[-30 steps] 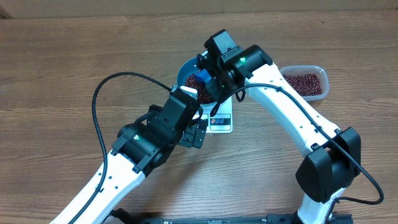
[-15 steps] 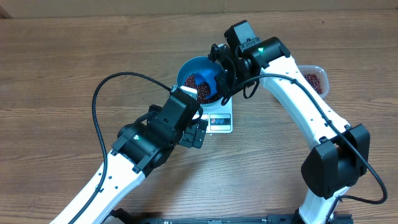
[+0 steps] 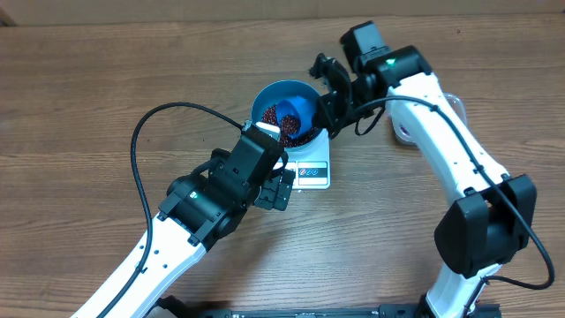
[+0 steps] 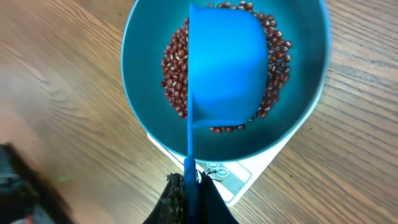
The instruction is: Scoop item into bowl and weigh 150g on scale
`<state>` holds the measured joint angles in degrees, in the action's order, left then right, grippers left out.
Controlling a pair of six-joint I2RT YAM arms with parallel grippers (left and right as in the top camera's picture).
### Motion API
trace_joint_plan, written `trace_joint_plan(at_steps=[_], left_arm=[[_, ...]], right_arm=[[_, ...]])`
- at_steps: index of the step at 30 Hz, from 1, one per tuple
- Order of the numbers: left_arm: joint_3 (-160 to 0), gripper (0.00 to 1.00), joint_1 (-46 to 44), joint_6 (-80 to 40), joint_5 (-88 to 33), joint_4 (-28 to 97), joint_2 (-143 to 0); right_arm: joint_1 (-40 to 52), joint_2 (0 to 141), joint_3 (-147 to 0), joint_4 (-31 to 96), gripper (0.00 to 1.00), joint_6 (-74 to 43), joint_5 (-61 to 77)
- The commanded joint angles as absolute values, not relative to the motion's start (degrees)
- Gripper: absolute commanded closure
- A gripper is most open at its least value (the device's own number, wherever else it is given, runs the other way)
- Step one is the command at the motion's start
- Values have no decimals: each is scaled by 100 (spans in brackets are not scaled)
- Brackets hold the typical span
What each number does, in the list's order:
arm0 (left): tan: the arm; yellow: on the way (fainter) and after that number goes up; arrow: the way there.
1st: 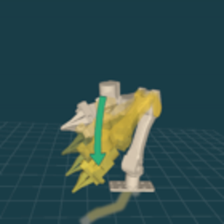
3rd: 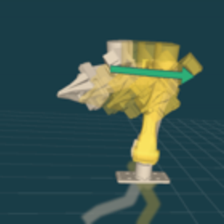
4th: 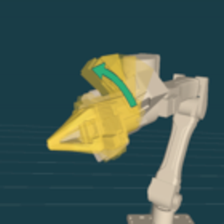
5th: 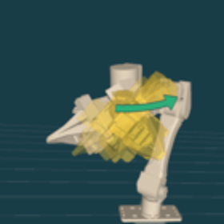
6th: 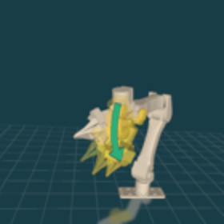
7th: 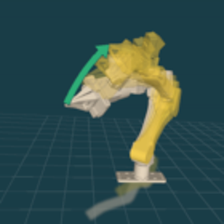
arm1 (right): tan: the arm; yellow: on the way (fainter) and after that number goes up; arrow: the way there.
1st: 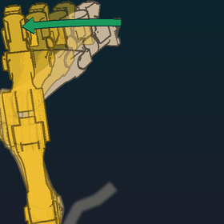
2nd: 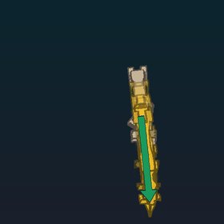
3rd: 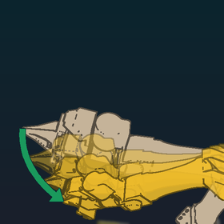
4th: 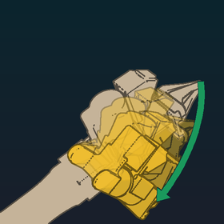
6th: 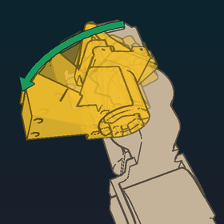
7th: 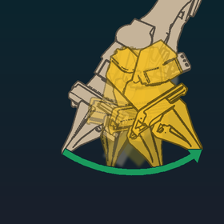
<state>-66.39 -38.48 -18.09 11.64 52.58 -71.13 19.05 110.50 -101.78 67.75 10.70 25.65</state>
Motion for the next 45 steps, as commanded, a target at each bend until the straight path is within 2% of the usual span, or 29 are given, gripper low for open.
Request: trace_joint_plan(at_steps=[1, 20, 34, 45], left_arm=[[-6766, 0, -3817, -1824, 1201, 5247, -7043], [-6766, 0, -3817, -1824, 1201, 5247, -7043], [-6766, 0, -3817, -1824, 1201, 5247, -7043], [-6766, 0, -3817, -1824, 1201, 5247, -7043]], right_arm=[[1605, 10971, -10252, 6761, 96, 1050, 3197], [1160, 10962, -10252, 7011, 96, 1052, 2867], [1166, 10604, -10503, 6932, 96, 1076, 3524], [1387, 10145, -10514, 7166, 96, 1072, 2707]])
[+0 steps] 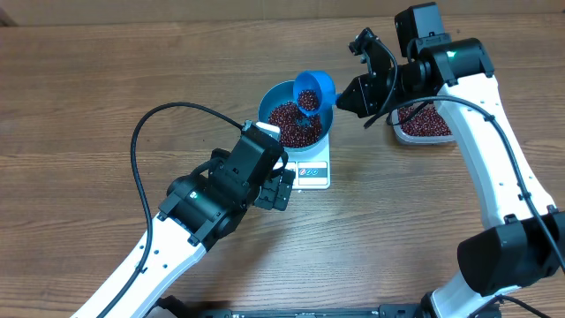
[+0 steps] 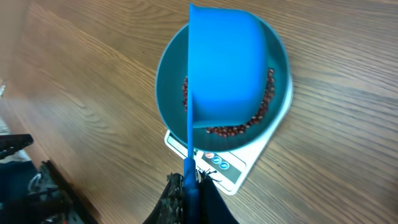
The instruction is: Scoop item into bowl and weigh 150g on scale
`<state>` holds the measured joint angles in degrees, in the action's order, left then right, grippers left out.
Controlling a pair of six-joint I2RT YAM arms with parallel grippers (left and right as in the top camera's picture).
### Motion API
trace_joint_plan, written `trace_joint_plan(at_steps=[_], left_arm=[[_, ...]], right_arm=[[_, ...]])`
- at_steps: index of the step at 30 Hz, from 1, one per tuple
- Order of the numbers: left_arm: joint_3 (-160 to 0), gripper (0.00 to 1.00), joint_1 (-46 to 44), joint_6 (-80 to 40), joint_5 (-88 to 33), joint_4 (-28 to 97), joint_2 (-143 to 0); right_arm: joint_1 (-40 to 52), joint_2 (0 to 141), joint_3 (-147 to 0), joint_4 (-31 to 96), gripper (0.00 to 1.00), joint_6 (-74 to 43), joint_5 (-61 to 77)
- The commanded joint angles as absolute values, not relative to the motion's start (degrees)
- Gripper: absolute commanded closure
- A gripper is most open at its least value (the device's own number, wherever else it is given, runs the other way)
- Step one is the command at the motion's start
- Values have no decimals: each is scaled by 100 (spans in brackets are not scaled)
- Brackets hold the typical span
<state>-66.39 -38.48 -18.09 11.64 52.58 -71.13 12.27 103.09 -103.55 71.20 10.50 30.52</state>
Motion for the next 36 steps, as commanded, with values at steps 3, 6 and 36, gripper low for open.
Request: trace_joint_plan(at_steps=[3, 6, 36], left_arm=[[-6766, 1, -3817, -1824, 1201, 5247, -7043], [-6766, 0, -3817, -1824, 1201, 5247, -7043], [-6766, 1, -3817, -1824, 1201, 5247, -7043]], right_arm=[[1588, 10130, -10514, 7150, 96, 1050, 2547], [1612, 10130, -10514, 7081, 96, 803, 2464], [2318, 10130, -10514, 7102, 96, 921, 895]])
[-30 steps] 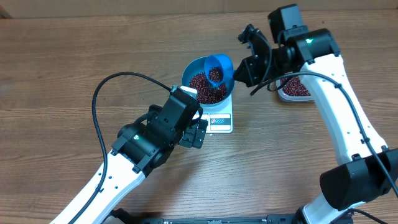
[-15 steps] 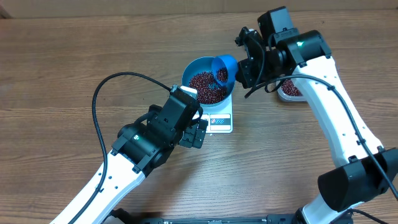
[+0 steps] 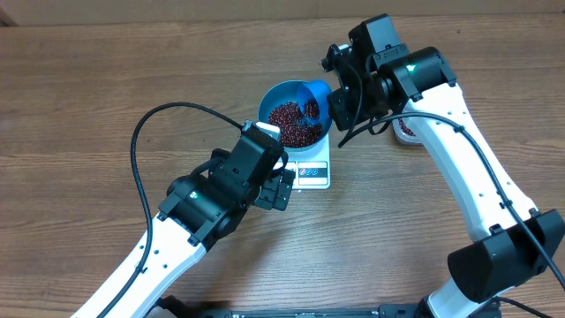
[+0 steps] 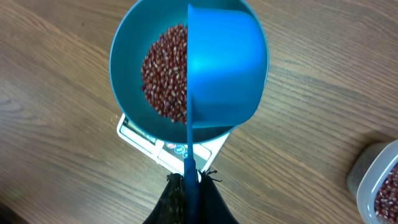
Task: Scoop item into bowl and weigh 150g on scale
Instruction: 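Tip the scoop over the teal bowl to add beans slowly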
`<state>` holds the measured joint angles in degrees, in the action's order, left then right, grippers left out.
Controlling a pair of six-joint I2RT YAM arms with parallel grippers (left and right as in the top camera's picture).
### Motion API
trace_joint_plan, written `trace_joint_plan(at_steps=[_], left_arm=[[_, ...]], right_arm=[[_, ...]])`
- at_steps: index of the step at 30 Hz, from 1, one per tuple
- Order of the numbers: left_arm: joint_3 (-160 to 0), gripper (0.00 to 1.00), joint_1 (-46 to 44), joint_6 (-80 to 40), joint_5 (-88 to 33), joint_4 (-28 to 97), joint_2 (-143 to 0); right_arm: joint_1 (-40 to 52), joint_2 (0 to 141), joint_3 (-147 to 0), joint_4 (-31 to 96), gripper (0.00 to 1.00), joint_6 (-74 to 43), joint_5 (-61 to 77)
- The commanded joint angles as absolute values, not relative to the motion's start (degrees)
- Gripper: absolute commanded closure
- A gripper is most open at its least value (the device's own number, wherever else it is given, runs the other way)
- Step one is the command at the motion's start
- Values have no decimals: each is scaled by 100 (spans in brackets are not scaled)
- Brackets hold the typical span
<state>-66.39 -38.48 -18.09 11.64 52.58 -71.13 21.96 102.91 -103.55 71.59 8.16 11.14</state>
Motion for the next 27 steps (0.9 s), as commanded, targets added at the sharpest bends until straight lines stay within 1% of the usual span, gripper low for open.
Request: trace_joint_plan(at_steps=[1, 2, 4, 5, 6, 8, 10, 12, 15, 27], left_arm=[[-6766, 0, -3817, -1824, 1201, 5247, -7043], [-6766, 0, -3817, -1824, 1201, 5247, -7043], [-6766, 0, -3817, -1824, 1201, 5247, -7043], [-6766, 0, -3817, -1824, 1201, 5247, -7043], [-6766, 0, -3817, -1824, 1201, 5247, -7043], [-6766, 0, -3817, -1824, 1201, 5247, -7043], [-6766, 1, -3817, -1824, 1201, 5247, -7043], [-6766, 1, -3817, -1824, 1201, 5247, -7043], [-6766, 0, -3817, -1824, 1201, 5247, -7043], [-6766, 1, -3817, -1824, 1201, 5247, -7043]], right_arm=[[2318, 10130, -10514, 7046, 96, 762, 792], [2318, 10130, -10514, 7011, 96, 729, 893], [2351, 10130, -10514, 7087, 96, 1022, 1076], [2381, 10130, -10514, 7116, 96, 1096, 969], [2386, 10130, -10514, 7102, 96, 1068, 875], [2383, 10130, -10514, 6976, 96, 593, 582], [2401, 10130, -10514, 7030, 96, 786, 676], [2539, 10130, -10514, 7089, 96, 1013, 449], [2644, 10130, -10514, 7013, 96, 880, 95], [2659, 10132, -10514, 6993, 96, 858, 178]])
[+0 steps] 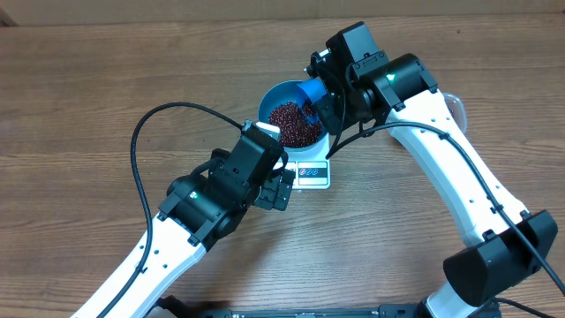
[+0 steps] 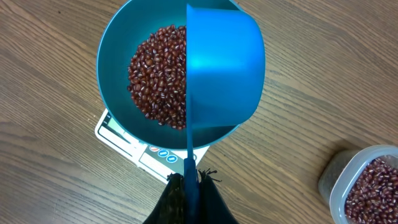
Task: Scoop item into bowl and weigh 150g on scale
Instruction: 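Tip the scoop over the teal bowl to add beans slowly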
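Observation:
A blue bowl (image 1: 267,99) (image 2: 111,50) full of red beans (image 2: 155,78) stands on a white scale (image 1: 310,174) (image 2: 132,146). My right gripper (image 2: 188,178) (image 1: 332,99) is shut on the handle of a blue scoop (image 2: 222,62) (image 1: 312,92). The scoop hangs on its side over the bowl's right half. Its underside faces the wrist camera, so its inside is hidden. My left gripper (image 1: 282,188) rests by the scale's front left corner; its jaws are too dark to read.
A clear plastic tub of red beans (image 2: 365,186) sits on the wooden table to the right of the scale. In the overhead view it is mostly hidden behind my right arm (image 1: 459,177). The left arm's black cable (image 1: 146,132) loops over the table on the left.
My right gripper has moved a little to the left with the scoop, which now reaches further over the bowl. The left arm has not moved.
The scoop first lay low in the bowl over the beans. Then it was up at the bowl's right rim with beans in it, the arm drawn back to the right. Later it hung on its side at that rim, and now it hangs further over the bowl.

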`<state>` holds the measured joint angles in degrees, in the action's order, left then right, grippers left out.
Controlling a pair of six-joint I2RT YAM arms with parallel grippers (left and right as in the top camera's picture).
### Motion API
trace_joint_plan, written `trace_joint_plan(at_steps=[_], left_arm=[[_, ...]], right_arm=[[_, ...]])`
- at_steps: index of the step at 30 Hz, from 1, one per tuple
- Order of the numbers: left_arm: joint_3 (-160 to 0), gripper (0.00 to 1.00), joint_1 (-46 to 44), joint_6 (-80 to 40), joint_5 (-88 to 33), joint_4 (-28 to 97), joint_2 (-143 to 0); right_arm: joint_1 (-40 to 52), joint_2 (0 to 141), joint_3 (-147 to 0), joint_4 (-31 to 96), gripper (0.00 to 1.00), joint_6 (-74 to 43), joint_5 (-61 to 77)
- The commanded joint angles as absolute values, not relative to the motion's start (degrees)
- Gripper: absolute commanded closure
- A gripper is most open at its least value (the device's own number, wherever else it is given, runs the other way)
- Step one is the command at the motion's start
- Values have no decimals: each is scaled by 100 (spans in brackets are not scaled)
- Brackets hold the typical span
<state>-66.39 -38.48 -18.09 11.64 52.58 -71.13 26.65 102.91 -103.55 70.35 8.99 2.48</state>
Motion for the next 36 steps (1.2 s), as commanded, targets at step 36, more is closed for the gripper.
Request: trace_joint_plan(at_steps=[36], left_arm=[[-6766, 0, -3817, -1824, 1201, 5247, -7043]], right_arm=[[2694, 10132, -10514, 6978, 96, 794, 246]])
